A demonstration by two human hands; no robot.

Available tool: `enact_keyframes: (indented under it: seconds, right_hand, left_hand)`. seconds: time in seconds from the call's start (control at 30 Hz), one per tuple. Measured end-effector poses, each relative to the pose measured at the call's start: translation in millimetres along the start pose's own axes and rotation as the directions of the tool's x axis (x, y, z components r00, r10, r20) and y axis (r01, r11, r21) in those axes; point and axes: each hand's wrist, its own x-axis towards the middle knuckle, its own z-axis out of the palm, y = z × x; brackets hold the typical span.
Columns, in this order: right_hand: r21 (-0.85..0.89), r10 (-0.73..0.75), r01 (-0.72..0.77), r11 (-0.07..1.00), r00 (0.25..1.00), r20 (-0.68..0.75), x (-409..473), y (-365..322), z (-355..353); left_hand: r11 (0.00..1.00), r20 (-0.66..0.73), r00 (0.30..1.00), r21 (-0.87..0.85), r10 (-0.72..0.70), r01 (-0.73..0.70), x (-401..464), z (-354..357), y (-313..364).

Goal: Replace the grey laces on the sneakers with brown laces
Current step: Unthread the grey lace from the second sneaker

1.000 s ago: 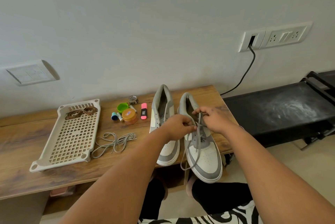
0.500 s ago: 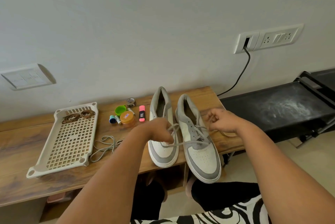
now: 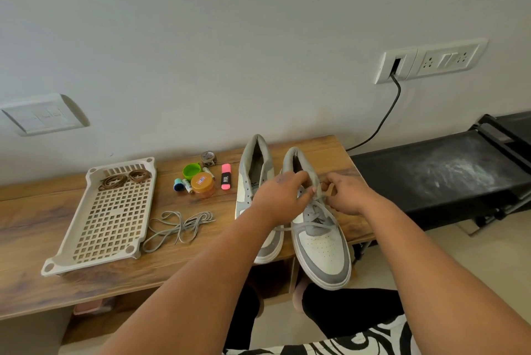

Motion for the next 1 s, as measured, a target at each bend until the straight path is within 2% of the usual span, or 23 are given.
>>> enact_keyframes:
  seconds: [0.07, 0.17, 0.23, 0.3, 0.33, 0.4, 0.43, 0.5, 0.53, 0.57, 0.63, 0.67, 0.73, 0.77, 0.8, 0.9, 0.97, 1.0]
  right_hand:
    - [0.012, -0.012, 0.012, 1.0, 1.0, -0.01, 1.3, 1.8, 1.2]
    - [0.047, -0.021, 0.023, 0.999, 0.999, -0.042, 4.1, 4.7, 5.8]
    - [0.118, -0.021, 0.05, 0.992, 0.972, -0.233, 5.8, 1.4, 4.7]
    - [0.203, -0.018, 0.119, 0.972, 0.898, -0.44, 7.3, -4.9, -0.5]
    - [0.264, -0.024, 0.17, 0.949, 0.878, -0.478, 7.4, -10.9, -3.8]
    - [0.458, -0.058, 0.288, 0.841, 0.89, -0.453, 8.0, -25.9, -5.8]
    - [0.592, -0.067, 0.326, 0.737, 0.907, -0.417, 5.9, -34.1, -5.4]
    - [0.769, -0.065, 0.338, 0.542, 0.929, -0.363, -0.3, -45.5, -4.4]
    - [0.787, -0.058, 0.33, 0.522, 0.934, -0.353, -2.1, -46.9, -3.6]
    - [0.762, -0.041, 0.307, 0.57, 0.937, -0.347, -2.0, -45.1, -2.7]
    - [0.581, -0.016, 0.244, 0.777, 0.929, -0.37, 0.7, -34.1, -1.6]
    - [0.491, -0.01, 0.213, 0.845, 0.924, -0.383, 2.3, -26.9, -0.6]
    - [0.421, 0.02, 0.137, 0.897, 0.937, -0.348, 5.0, -14.3, 0.2]
    - [0.405, 0.033, 0.098, 0.909, 0.952, -0.306, 5.6, -9.3, 0.3]
    - [0.393, 0.037, 0.07, 0.917, 0.965, -0.258, 4.7, -5.7, -0.7]
    - [0.431, 0.033, 0.022, 0.902, 0.992, -0.119, -1.4, -3.5, -1.5]
    - [0.412, 0.053, -0.033, 0.911, 0.998, -0.038, -4.2, -6.2, 1.4]
    - [0.415, 0.08, -0.075, 0.907, 0.997, 0.006, -4.6, -7.8, 3.6]
  left_hand:
    - [0.999, 0.009, 1.0, 0.041, -0.017, 0.017, 1.8, 2.3, -0.1]
    - [0.996, 0.116, 0.993, 0.088, -0.029, 0.019, 1.5, 7.3, -1.2]
    - [0.996, 0.114, 0.993, 0.084, -0.036, 0.027, 0.1, 11.6, -1.1]
    - [0.987, 0.004, 1.0, 0.161, -0.024, 0.023, 1.7, 14.6, -1.0]
    - [0.978, -0.056, 0.998, 0.207, -0.017, 0.028, 2.9, 15.8, 0.4]
    - [0.973, -0.109, 0.993, 0.223, -0.04, 0.064, 5.5, 18.2, 5.8]
    - [0.976, -0.11, 0.991, 0.195, -0.071, 0.091, 6.4, 19.9, 8.8]
    - [0.982, -0.105, 0.981, 0.08, -0.161, 0.169, 6.3, 24.5, 13.4]
    - [0.977, -0.102, 0.972, 0.005, -0.214, 0.215, 6.4, 26.7, 14.3]
    - [0.961, -0.1, 0.957, -0.078, -0.273, 0.266, 6.2, 27.3, 15.4]
    - [0.871, -0.097, 0.905, -0.333, -0.414, 0.362, 7.3, 25.2, 18.1]
    - [0.762, -0.075, 0.861, -0.509, -0.503, 0.401, 8.3, 22.4, 19.9]
    - [0.473, -0.001, 0.767, -0.788, -0.642, 0.395, 10.2, 13.5, 23.0]
    - [0.371, 0.016, 0.739, -0.858, -0.673, 0.356, 11.3, 8.5, 22.0]
    - [0.322, 0.007, 0.724, -0.893, -0.69, 0.315, 12.7, 3.3, 20.3]
    - [0.306, -0.041, 0.714, -0.92, -0.699, 0.247, 16.1, -8.9, 10.9]
    - [0.363, 0.005, 0.717, -0.86, -0.697, 0.359, 15.5, -10.6, 0.8]
    - [0.432, 0.028, 0.723, -0.786, -0.691, 0.443, 13.2, -10.6, -3.7]
